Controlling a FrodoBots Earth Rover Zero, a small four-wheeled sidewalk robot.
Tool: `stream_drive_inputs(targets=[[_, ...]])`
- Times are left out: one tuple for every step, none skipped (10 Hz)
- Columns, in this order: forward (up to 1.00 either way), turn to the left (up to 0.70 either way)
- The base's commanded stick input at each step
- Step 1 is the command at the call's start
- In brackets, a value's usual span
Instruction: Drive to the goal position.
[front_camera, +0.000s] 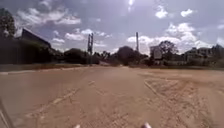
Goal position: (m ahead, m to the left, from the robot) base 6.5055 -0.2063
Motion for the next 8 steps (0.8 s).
stream_drive_inputs(targets=[[0.50,0.00],[0.50,0.00],[0.50,0.00],[0.50,-0.50],[0.50,-0.50],[0.50,-0.50],[0.50,-0.50],[0.50,-0.50]])
